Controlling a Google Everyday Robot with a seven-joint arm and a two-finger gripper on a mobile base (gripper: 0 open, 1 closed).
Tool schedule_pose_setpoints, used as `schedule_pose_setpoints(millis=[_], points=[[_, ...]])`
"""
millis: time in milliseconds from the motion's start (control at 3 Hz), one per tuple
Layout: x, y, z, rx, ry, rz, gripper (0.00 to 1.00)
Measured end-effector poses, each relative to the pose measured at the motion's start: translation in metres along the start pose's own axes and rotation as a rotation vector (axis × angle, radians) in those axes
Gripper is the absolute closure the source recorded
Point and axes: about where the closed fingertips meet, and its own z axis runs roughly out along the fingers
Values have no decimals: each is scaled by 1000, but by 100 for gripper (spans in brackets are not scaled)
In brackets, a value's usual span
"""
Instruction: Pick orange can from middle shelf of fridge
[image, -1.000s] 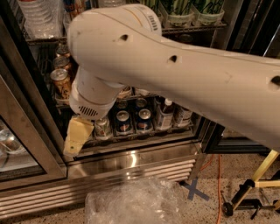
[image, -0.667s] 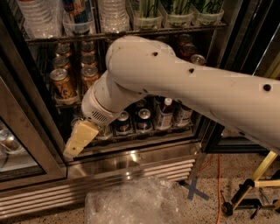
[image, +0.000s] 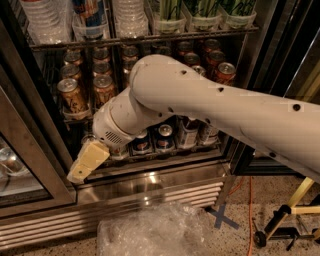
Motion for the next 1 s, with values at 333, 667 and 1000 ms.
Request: schedule_pose_setpoints(millis=[333,667,1000], points=[[-1,1,1,41,51,-9,0],[-2,2,1,76,93,-17,0],[-20,-4,10,71,-32,9,0]])
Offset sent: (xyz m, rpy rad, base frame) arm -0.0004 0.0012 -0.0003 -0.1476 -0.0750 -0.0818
